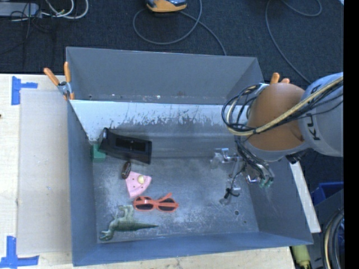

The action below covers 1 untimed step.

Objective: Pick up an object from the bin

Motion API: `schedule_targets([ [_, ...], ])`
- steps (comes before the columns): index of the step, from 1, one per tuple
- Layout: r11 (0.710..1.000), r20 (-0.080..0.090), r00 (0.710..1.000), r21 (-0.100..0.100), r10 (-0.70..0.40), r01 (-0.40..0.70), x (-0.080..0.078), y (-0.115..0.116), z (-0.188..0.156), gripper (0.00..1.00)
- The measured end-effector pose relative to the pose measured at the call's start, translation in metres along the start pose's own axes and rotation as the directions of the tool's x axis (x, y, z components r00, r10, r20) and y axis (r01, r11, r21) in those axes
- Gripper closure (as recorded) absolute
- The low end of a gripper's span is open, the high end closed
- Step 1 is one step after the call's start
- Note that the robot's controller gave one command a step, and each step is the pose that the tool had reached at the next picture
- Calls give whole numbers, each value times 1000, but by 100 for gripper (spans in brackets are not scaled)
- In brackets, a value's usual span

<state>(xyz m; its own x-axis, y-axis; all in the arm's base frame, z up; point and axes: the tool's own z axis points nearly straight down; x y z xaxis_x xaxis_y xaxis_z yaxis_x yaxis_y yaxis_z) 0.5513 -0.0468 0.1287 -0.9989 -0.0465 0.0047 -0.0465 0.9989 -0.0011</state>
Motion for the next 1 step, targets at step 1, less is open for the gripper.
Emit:
schedule_targets([
  [1,999,-2,999,-7,-50,50,18,25,6,0],
])
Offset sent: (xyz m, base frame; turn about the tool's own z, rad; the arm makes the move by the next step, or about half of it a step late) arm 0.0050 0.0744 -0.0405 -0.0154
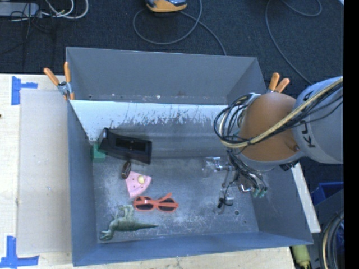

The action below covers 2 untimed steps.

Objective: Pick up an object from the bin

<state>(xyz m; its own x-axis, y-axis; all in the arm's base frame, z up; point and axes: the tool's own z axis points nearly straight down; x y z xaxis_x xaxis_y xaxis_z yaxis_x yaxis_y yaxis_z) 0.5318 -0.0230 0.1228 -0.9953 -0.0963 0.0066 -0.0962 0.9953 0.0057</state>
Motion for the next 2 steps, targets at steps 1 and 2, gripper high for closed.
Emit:
schedule_targets([
  [1,1000,3,1000,8,25,-25,-10,8,17,0],
  [2,999,1,999,1,-34,34,4,50,47,0],
])
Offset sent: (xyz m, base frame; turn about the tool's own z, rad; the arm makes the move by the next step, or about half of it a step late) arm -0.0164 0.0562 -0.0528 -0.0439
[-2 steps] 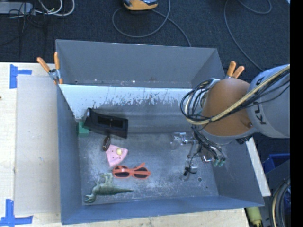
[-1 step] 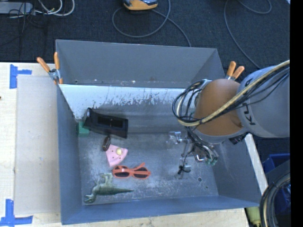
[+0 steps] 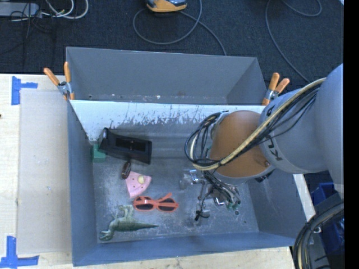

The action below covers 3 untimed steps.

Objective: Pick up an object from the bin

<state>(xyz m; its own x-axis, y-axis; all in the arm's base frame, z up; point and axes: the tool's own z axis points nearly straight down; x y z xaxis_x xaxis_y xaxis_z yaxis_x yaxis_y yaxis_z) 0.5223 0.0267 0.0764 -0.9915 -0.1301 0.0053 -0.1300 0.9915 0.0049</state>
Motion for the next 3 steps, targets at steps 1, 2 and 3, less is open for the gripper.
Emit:
schedule_targets([
  [1,999,-7,999,1,-40,40,-3,11,10,0],
  [2,999,3,999,2,-46,46,-7,16,7,0],
  [3,1000,-7,1000,2,-4,4,1,52,8,0],
])
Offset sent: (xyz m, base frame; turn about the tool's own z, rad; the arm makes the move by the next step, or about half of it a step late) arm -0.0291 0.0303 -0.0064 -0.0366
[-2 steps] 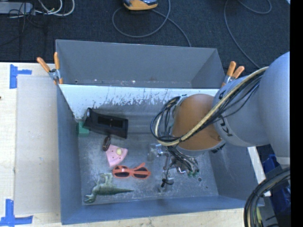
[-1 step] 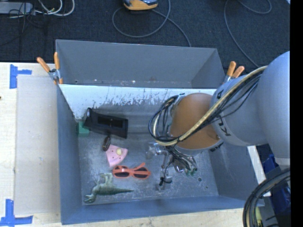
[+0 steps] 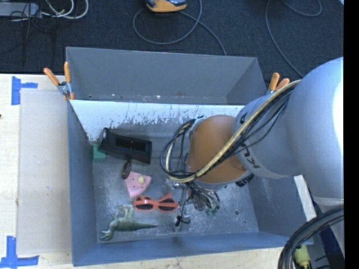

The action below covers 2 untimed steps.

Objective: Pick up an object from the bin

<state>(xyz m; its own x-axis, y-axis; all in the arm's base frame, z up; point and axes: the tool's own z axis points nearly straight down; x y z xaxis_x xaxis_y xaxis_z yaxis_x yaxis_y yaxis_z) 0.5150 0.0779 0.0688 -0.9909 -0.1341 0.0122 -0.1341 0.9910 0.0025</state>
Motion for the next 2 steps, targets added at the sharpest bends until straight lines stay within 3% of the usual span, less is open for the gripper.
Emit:
schedule_targets([
  [1,999,8,999,0,-41,41,33,22,0,100],
  [2,999,8,999,0,-41,41,33,22,0,100],
])
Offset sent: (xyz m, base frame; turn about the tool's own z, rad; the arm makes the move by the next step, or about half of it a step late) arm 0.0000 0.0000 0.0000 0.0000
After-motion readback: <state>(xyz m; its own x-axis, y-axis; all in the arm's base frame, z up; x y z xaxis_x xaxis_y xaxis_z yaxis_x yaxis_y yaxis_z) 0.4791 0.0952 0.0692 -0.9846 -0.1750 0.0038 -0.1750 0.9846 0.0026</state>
